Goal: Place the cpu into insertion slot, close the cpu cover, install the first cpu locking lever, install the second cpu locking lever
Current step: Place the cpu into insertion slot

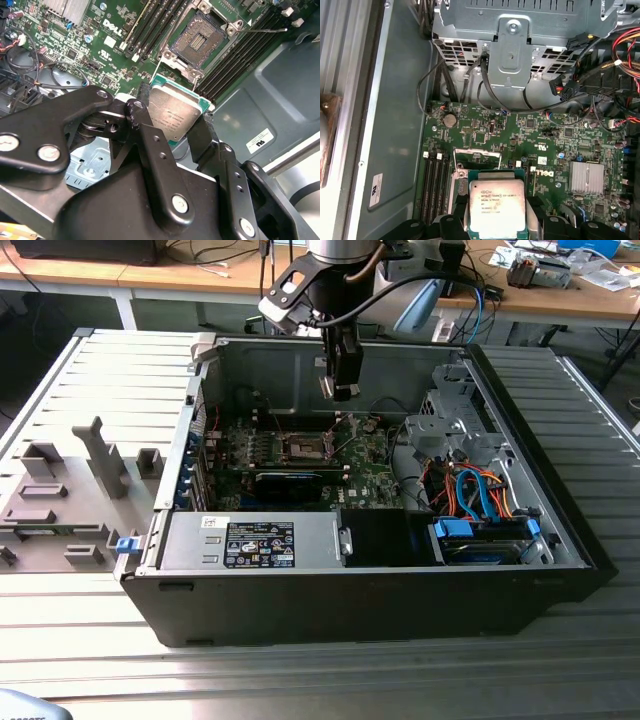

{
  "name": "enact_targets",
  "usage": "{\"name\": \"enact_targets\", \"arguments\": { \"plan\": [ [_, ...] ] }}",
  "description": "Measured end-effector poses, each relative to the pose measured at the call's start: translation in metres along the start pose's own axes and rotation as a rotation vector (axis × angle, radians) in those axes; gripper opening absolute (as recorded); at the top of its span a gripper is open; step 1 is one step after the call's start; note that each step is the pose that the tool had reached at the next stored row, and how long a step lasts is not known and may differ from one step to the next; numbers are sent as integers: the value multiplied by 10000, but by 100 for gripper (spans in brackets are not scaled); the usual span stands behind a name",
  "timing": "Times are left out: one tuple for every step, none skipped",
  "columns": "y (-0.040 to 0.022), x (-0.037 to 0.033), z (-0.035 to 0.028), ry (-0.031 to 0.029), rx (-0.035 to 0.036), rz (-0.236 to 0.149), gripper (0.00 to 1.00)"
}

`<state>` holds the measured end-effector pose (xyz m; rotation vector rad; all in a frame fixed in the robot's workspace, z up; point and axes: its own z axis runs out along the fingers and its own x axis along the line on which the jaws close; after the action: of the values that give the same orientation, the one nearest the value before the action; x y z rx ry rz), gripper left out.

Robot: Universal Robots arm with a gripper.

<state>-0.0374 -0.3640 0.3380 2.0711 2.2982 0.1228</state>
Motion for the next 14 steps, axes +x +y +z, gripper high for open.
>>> {"name": "enact_targets", "arguments": {
  "plan": [
    [0,0,0,0,0,8,55],
    [0,0,0,-1,-1,16,55],
    [0,0,0,-2,-1,27,55],
    [0,0,0,-4,0,35,55],
    [0,0,0,-4,-1,44,55],
    [0,0,0,-5,-2,56,55],
    [0,0,0,-6,-2,65,55],
    [0,0,0,-7,-2,74,55],
    [0,0,0,-8,-2,84,55],
    [0,0,0,-8,-2,91,55],
    [0,0,0,-10,-2,102,55],
    [0,0,0,-10,-2,110,55],
    [0,0,0,-11,-3,123,55],
    [0,0,0,-12,-2,131,55]
  ]
}}
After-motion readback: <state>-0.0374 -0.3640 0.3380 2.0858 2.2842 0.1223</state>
